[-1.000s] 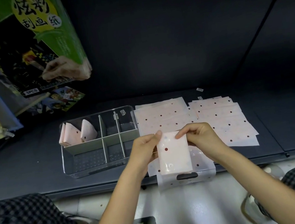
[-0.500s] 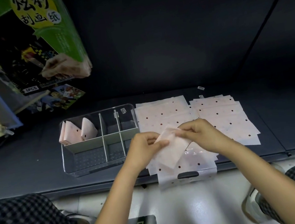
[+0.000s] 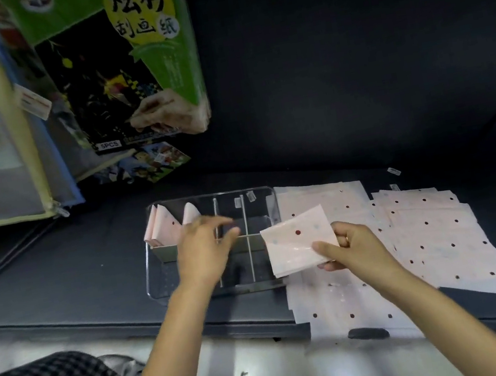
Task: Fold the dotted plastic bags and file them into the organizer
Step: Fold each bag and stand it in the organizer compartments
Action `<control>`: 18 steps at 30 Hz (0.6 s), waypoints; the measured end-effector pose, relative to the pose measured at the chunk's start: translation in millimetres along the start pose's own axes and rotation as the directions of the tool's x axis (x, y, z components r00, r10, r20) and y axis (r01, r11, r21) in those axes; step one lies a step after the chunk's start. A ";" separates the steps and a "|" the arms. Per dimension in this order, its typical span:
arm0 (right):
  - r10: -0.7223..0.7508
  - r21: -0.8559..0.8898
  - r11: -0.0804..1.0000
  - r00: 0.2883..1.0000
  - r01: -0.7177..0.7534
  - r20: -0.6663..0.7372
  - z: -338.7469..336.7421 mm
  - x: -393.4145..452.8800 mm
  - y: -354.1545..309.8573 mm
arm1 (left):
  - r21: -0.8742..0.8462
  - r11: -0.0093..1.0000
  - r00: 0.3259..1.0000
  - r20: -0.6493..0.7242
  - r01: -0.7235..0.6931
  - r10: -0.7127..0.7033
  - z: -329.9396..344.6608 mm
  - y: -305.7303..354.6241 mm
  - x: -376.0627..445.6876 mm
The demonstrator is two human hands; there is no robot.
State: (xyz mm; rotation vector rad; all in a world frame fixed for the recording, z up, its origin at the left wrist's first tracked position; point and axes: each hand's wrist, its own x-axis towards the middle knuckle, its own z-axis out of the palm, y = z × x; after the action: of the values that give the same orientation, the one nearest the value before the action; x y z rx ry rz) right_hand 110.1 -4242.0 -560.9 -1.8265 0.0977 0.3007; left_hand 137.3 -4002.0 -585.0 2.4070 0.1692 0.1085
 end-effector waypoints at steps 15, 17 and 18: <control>-0.459 -0.824 0.488 0.888 0.288 0.039 170.6 121.9 -40.7 | 0.373 0.896 0.958 -0.240 0.242 -0.159 -0.2 -88.4 32.8; -0.441 -0.886 0.367 0.892 0.283 0.102 192.5 128.8 -35.6 | 0.328 0.915 0.959 -0.236 0.233 -0.159 -1.7 -92.0 32.6; -0.420 -0.899 0.341 0.900 0.276 0.118 201.5 131.5 -32.1 | 0.289 0.931 0.957 -0.245 0.224 -0.154 -2.2 -94.0 32.2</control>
State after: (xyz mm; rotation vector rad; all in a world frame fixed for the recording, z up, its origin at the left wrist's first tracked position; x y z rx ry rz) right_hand 212.8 -4028.6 -613.9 -2.9085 -0.4816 -0.1561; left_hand 160.1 -3926.2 -645.1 2.6757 0.5595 0.2763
